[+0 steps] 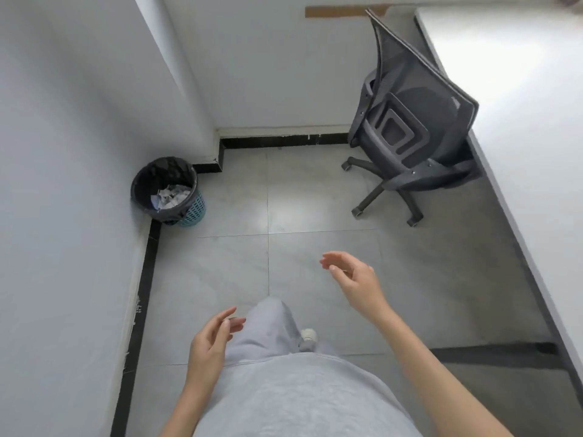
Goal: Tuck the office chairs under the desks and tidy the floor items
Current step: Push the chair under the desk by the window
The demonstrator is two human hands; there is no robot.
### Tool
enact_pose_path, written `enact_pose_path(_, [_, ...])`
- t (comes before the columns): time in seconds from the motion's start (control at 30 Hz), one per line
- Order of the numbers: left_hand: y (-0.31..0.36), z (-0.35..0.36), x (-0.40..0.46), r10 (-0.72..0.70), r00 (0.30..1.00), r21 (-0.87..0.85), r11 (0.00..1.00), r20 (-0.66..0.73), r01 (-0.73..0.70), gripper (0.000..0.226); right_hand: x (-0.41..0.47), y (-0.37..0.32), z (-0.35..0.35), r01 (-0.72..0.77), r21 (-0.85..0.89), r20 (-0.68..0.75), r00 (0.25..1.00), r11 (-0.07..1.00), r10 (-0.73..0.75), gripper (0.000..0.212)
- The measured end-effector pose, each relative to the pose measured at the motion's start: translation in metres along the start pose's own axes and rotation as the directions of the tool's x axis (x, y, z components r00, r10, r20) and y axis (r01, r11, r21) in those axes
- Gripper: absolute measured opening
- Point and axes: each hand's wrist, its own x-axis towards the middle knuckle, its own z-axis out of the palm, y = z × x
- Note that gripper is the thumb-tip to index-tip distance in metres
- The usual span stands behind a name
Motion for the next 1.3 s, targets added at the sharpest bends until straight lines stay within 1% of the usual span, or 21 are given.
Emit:
enact_pose_path(0.1, [0.017,0.012,0.052,-0.037,0.999,-0.037,0.999,-0.040,0.035,0.027,0.075,-0.018,-0.004,0.029,-0.043,0.034,0.999,0.999,-0.027,0.024])
enact_pose_path(0.2, [0.045,0.025,0.125,-0.022,0.999,-0.033,0.999,-0.023,0.021,0.027,0.141,-0.023,-0.006,0.009,-0.064,0.015,1.000,0.998,-0.008,0.025])
enact_pose_path(0.3, [0.087,0.034,0.211,0.019,0.999,-0.020,1.000,0.037,-0.018,0.026,0.189,-0.024,-0.011,-0.069,-0.063,-0.038,0.997,0.996,0.067,0.026])
enact_pose_path(0.37, [0.129,0.041,0.270,0.081,0.991,0.016,0.996,0.104,-0.083,0.027,0.216,-0.027,-0.018,-0.132,-0.049,-0.085,0.988,0.990,0.128,0.030])
enact_pose_path(0.43, [0.176,0.052,0.324,0.151,0.969,0.054,0.985,0.194,-0.164,0.027,0.237,-0.031,-0.028,-0.180,-0.034,-0.130,0.976,0.983,0.175,0.037])
enact_pose_path(0.53, [0.244,0.077,0.391,0.225,0.917,0.108,0.956,0.328,-0.273,0.023,0.265,-0.043,-0.045,-0.241,-0.002,-0.218,0.947,0.971,0.235,0.040])
enact_pose_path(0.63, [0.298,0.117,0.444,0.269,0.840,0.141,0.917,0.472,-0.373,0.021,0.295,-0.054,-0.063,-0.262,0.102,-0.343,0.896,0.960,0.281,0.039])
enact_pose_path(0.7, [0.327,0.148,0.472,0.291,0.771,0.149,0.884,0.567,-0.443,0.021,0.318,-0.068,-0.079,-0.230,0.160,-0.430,0.859,0.960,0.277,0.037])
enact_pose_path(0.77, [0.355,0.182,0.494,0.319,0.696,0.159,0.834,0.644,-0.529,0.021,0.344,-0.087,-0.101,-0.156,0.180,-0.516,0.826,0.971,0.228,0.036])
enact_pose_path(0.87, [0.389,0.233,0.522,0.384,0.564,0.169,0.699,0.731,-0.695,0.024,0.374,-0.116,-0.143,-0.039,0.150,-0.641,0.757,0.988,0.128,0.035])
enact_pose_path(0.93, [0.409,0.264,0.536,0.456,0.461,0.151,0.567,0.761,-0.810,0.032,0.385,-0.130,-0.172,-0.022,0.041,-0.740,0.671,0.999,0.045,0.030])
enact_pose_path(1.0, [0.428,0.294,0.547,0.531,0.310,0.101,0.386,0.789,-0.917,0.039,0.389,-0.133,-0.201,-0.103,-0.140,-0.803,0.594,0.985,-0.052,0.030])
enact_pose_path(1.03, [0.436,0.309,0.553,0.550,0.221,0.071,0.281,0.806,-0.957,0.039,0.390,-0.130,-0.215,-0.175,-0.238,-0.807,0.583,0.955,-0.094,0.033])
enact_pose_path(1.1, [0.446,0.339,0.567,0.530,0.062,0.035,0.060,0.846,-0.998,0.037,0.389,-0.119,-0.240,-0.351,-0.395,-0.783,0.612,0.849,-0.111,0.037])
enact_pose_path(1.13, [0.448,0.354,0.574,0.490,0.009,0.030,-0.035,0.872,-0.999,0.038,0.388,-0.110,-0.249,-0.439,-0.434,-0.768,0.636,0.786,-0.069,0.040])
enact_pose_path(1.17, [0.450,0.368,0.581,0.428,-0.019,0.031,-0.110,0.904,-0.993,0.040,0.386,-0.102,-0.255,-0.517,-0.447,-0.754,0.657,0.730,0.003,0.044])
enact_pose_path(1.2, [0.450,0.380,0.587,0.356,-0.031,0.030,-0.164,0.934,-0.986,0.041,0.385,-0.095,-0.258,-0.586,-0.435,-0.741,0.664,0.683,0.098,0.050])
enact_pose_path(1.23, [0.448,0.390,0.592,0.294,-0.037,0.024,-0.200,0.955,-0.979,0.041,0.384,-0.089,-0.258,-0.642,-0.420,-0.735,0.655,0.642,0.174,0.057])
enact_pose_path(1.27, [0.447,0.397,0.595,0.256,-0.045,0.015,-0.227,0.966,-0.974,0.040,0.386,-0.085,-0.254,-0.679,-0.409,-0.745,0.634,0.609,0.207,0.065])
enact_pose_path(1.3, [0.446,0.402,0.598,0.243,-0.049,0.012,-0.242,0.969,-0.970,0.041,0.388,-0.083,-0.249,-0.704,-0.399,-0.766,0.608,0.588,0.209,0.070])
